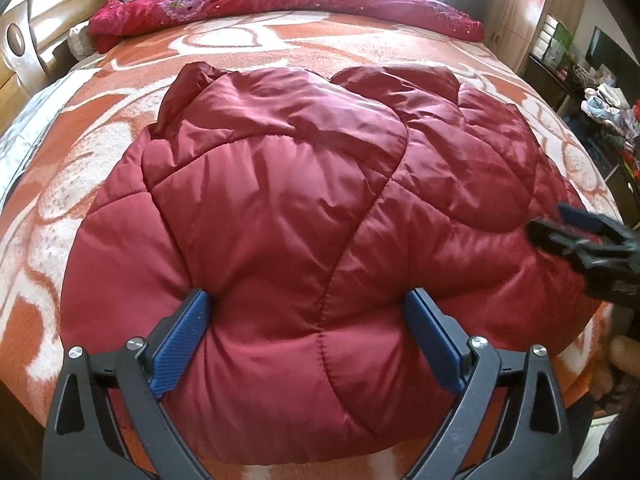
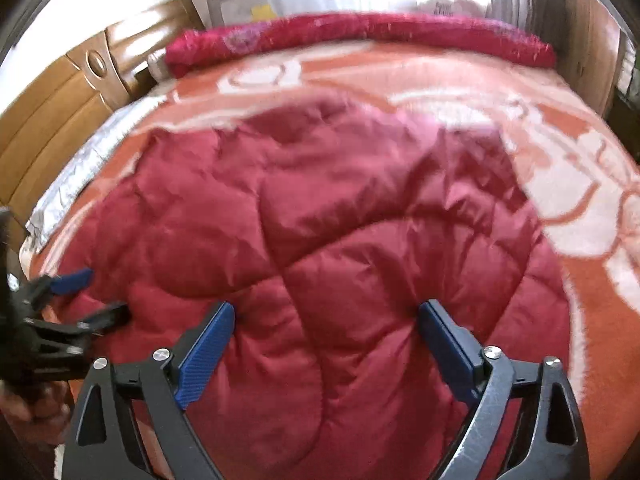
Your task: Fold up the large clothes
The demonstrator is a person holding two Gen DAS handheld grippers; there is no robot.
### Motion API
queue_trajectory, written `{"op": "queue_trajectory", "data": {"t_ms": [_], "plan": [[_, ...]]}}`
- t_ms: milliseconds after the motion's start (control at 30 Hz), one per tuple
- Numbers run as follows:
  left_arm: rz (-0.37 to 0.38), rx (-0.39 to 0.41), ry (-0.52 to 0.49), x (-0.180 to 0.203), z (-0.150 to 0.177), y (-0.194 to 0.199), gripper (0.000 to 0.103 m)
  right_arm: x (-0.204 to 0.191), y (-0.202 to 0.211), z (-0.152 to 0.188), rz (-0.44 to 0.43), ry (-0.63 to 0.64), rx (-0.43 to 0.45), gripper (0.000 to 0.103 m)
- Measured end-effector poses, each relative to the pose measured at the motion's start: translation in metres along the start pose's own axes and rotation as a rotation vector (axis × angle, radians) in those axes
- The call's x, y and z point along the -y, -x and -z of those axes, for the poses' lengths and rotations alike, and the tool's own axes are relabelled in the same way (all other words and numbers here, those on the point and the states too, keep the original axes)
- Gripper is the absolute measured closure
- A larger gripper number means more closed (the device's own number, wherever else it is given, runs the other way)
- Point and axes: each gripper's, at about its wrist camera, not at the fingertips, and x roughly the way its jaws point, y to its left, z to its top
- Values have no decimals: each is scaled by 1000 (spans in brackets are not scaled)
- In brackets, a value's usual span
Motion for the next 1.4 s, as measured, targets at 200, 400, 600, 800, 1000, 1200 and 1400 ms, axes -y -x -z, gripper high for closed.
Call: {"op": "queue_trajectory", "data": {"t_ms": [200, 400, 600, 800, 1000, 1200, 1400], "plan": [[-13, -1, -12, 2, -1, -4, 4, 6, -16, 5, 3, -1, -1, 5], [-16, 0, -16, 3, -1, -5, 4, 10, -13, 9, -3, -6, 11, 4], [15, 12, 16, -2, -8, 6, 4, 9, -13, 10, 1, -5, 14, 4], [18, 8, 31, -5, -22, 1, 4, 9, -13, 11, -3, -8, 16, 3], [-27, -5, 1, 1, -23, -17, 0, 8, -13, 10, -1, -7, 12, 4], [-24, -7, -4, -1, -21, -16, 0, 3, 26, 15, 20, -6, 58, 6], [-34, 7, -26, 5, -18, -19, 0, 25, 12, 37, -3, -50, 2, 2]]}}
